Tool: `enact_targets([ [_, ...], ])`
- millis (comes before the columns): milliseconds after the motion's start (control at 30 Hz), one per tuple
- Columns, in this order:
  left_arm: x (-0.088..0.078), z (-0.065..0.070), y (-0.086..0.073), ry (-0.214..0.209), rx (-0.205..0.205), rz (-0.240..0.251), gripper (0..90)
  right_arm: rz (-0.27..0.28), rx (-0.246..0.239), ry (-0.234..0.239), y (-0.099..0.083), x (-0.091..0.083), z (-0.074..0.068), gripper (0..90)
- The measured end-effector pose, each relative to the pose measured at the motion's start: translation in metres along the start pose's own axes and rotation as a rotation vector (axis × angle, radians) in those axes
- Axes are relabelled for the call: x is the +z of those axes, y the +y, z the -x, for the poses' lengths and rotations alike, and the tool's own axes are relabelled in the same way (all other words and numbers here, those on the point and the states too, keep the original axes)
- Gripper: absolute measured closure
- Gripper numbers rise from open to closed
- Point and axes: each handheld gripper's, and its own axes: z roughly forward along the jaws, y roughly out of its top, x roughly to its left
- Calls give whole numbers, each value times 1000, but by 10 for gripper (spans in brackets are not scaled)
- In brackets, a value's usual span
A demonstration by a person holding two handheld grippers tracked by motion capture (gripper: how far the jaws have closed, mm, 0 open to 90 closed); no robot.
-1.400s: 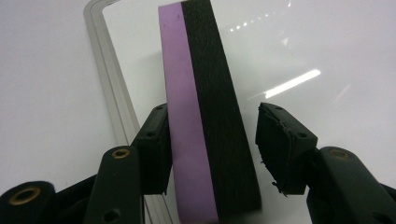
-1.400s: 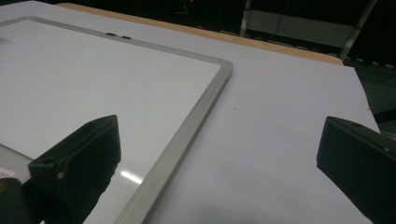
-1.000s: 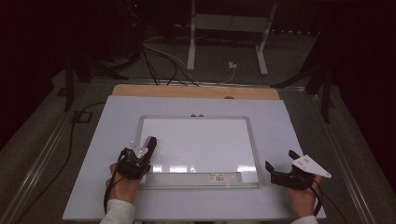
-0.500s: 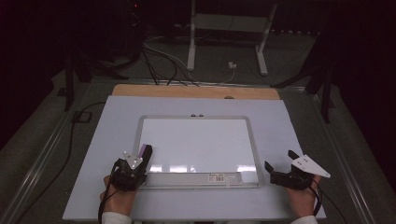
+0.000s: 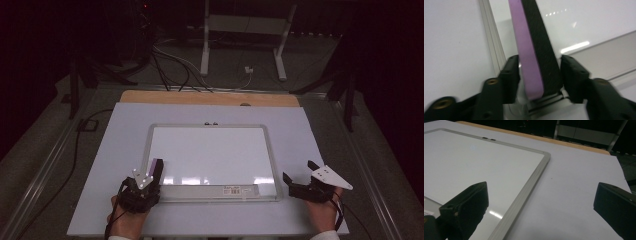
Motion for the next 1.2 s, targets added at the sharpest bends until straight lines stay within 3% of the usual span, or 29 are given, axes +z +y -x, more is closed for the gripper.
enact_targets([
  [133, 2, -1, 5, 0, 5, 38, 396, -2, -6, 3, 0, 1, -1, 1],
  [333, 3, -9, 14, -51, -4, 136, 208, 1, -3, -1, 0, 0, 0, 1],
  [467, -2, -16, 24, -71, -13, 207, 157, 1, -2, -1, 0, 0, 0, 1],
  [667, -7, -27, 38, -112, -3, 276, 20, 5, -4, -1, 0, -1, 0, 1],
  [867, -10, -41, 46, -127, 13, 392, 10, 11, -3, 0, 1, -1, 0, 1],
  [1033, -6, -54, 46, -176, 11, 431, 7, 16, 0, 1, 1, -2, 0, 1],
  [1200, -4, -67, 38, -207, -25, 485, 7, 26, -1, 11, 1, -3, 0, 0],
])
